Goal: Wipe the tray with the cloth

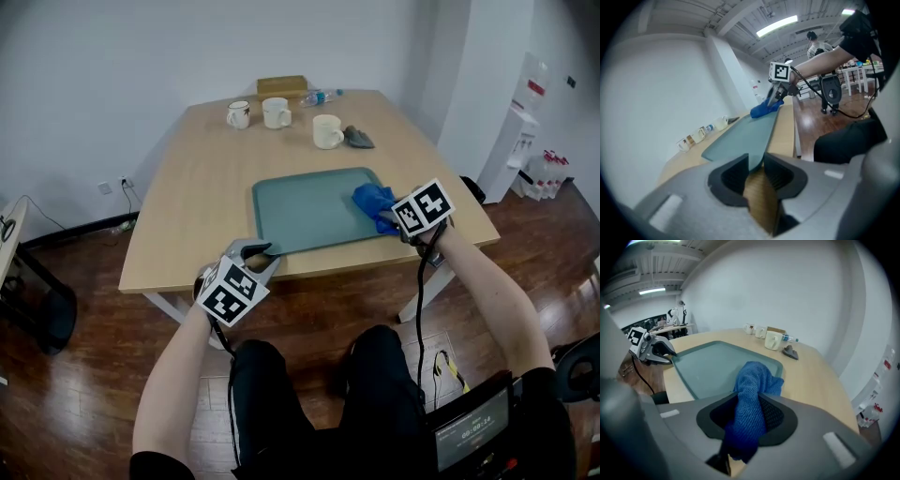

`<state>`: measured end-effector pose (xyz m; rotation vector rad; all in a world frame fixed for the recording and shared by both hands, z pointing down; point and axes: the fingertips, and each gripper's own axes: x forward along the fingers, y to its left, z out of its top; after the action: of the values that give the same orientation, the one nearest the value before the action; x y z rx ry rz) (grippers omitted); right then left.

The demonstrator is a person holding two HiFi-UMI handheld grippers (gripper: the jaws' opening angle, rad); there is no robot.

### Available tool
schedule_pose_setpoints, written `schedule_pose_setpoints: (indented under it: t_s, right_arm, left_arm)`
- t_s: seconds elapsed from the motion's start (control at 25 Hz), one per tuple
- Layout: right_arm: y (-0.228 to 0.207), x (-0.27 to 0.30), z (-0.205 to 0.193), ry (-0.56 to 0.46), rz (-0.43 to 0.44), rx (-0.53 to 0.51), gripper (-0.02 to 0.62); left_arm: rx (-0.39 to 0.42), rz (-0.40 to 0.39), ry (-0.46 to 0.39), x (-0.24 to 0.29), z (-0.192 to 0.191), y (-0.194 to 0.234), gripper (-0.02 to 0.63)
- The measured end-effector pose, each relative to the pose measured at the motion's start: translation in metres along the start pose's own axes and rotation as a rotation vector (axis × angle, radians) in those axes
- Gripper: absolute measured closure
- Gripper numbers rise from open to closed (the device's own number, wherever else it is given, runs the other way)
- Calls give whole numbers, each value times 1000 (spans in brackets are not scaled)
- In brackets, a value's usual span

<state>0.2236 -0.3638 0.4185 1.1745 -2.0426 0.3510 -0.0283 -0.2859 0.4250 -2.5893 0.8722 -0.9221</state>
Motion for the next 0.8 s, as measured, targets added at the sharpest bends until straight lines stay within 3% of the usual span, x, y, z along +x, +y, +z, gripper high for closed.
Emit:
schedule_pose_setpoints:
  t_s: [0.28,0.36,0.44,0.52,0.56,0.6,0.72,0.8]
  right_arm:
    - [17,-14,-6,-2,69,-31,485]
    - [17,-20,11,-59,67,-71,485]
    - [18,-24,38,-138,62,-108,485]
    - [25,-20,68,-206,78,-139,485]
    - [32,-14,81,-223,90,-156,485]
    - [39,-6,92,-228,104,-179,485]
    - [67,24,127,-218,142,-289,485]
    - [85,49,150,-212,150,-384,485]
  left_arm:
    - [36,-36,-32,-7,1,-9,503]
    - [-62,-47,-111,-18,15,-5,503]
    - [-231,-17,-192,-31,28,14,503]
    - [-336,23,-193,-34,29,35,503]
    - [-321,10,-171,-31,29,35,489]
    - [-246,-19,-140,-28,29,26,446]
    - [139,-103,-8,-14,33,-15,430]
    - [270,-140,79,-5,30,-31,448]
